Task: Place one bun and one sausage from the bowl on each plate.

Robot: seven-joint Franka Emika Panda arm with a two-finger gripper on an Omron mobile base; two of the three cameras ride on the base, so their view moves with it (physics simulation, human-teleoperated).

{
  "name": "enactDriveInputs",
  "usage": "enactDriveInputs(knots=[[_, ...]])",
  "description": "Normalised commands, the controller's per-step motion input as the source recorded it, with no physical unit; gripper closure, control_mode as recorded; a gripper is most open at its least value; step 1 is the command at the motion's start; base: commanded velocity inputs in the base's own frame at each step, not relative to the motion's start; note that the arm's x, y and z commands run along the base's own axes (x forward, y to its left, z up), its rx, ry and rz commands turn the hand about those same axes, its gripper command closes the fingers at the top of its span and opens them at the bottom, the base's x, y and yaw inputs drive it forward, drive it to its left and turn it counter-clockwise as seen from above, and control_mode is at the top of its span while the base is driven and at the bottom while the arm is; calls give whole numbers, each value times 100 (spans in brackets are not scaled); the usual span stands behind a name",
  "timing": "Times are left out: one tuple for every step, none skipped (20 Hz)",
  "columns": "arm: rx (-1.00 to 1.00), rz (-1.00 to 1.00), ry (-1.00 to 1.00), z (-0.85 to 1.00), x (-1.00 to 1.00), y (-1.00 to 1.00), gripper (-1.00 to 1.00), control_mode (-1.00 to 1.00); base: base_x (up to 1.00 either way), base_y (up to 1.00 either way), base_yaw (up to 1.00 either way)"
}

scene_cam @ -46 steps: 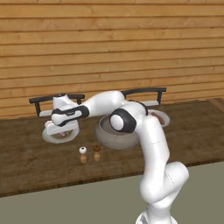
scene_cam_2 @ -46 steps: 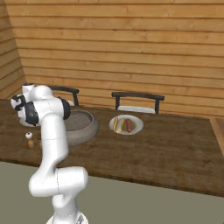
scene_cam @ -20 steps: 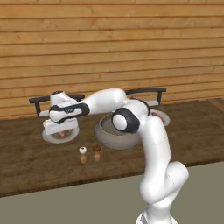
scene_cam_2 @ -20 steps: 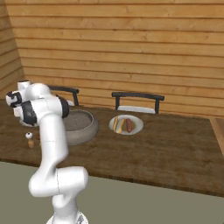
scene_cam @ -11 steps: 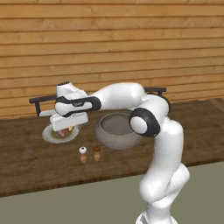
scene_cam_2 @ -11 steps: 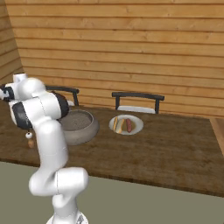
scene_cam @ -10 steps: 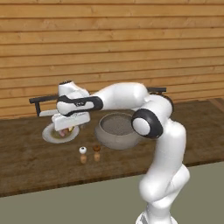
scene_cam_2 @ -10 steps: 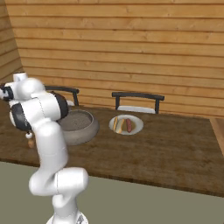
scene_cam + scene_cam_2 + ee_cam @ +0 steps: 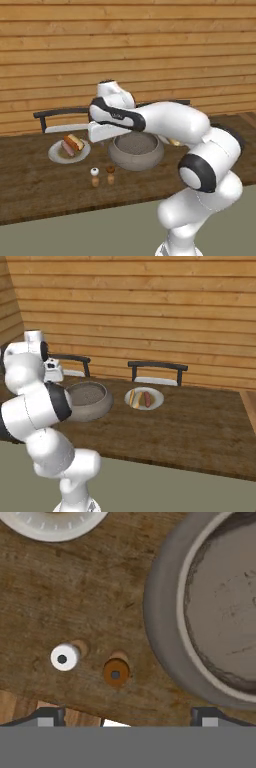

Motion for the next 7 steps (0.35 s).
enactDriveInputs(knots=[[3, 0, 0, 74, -54, -100, -100, -100, 0, 0, 0], [2, 0, -4, 67, -65, -100, -100, -100, 0, 0, 0], [3, 0, -5, 68, -76, -100, -100, -100, 0, 0, 0], [5, 0, -4, 69, -80, -100, -100, -100, 0, 0, 0], [5, 0, -3, 66, -76, -100, -100, -100, 0, 0, 0], [5, 0, -2, 71, -74, -100, -100, -100, 0, 0, 0], [5, 0, 0, 71, -70, -100, -100, -100, 0, 0, 0]])
